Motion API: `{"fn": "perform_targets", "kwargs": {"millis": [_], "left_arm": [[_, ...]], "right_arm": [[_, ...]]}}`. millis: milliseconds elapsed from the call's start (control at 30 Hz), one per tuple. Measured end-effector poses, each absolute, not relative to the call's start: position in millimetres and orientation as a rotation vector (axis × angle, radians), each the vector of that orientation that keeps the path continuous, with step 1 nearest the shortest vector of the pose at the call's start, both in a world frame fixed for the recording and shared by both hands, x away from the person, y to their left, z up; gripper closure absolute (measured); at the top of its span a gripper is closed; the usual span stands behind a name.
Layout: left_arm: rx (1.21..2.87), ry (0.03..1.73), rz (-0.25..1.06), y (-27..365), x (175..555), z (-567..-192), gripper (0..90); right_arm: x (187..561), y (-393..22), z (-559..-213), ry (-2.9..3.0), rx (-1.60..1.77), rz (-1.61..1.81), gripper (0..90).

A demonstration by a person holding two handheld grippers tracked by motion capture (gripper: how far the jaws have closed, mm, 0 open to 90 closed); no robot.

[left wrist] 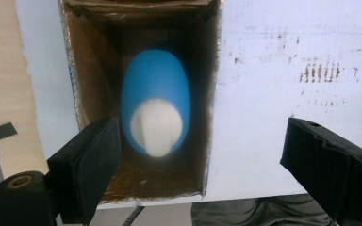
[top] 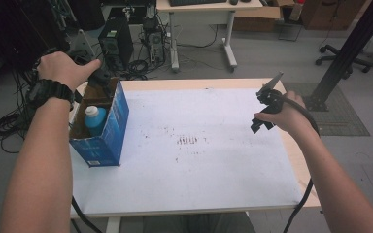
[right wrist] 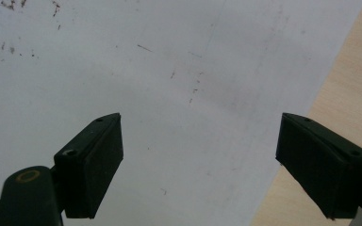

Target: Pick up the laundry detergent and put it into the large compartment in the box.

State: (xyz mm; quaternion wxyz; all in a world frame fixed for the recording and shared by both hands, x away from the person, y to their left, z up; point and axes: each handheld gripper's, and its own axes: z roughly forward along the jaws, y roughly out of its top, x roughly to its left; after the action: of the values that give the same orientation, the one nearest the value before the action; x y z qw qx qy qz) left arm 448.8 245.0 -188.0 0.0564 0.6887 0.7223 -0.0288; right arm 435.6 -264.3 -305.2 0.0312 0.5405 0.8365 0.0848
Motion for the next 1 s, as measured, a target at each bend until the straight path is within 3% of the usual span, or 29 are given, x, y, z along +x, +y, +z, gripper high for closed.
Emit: {"fn": "perform_targets", "kwargs": {"millis": [1000], "left_arm": [[2.212, 2.064, -0.094, 162.9, 455.7, -174.2, 10.9]], "right_arm": [[431.7, -270.7, -299.3, 2.569, 1.674, 0.276, 15.5]]}}
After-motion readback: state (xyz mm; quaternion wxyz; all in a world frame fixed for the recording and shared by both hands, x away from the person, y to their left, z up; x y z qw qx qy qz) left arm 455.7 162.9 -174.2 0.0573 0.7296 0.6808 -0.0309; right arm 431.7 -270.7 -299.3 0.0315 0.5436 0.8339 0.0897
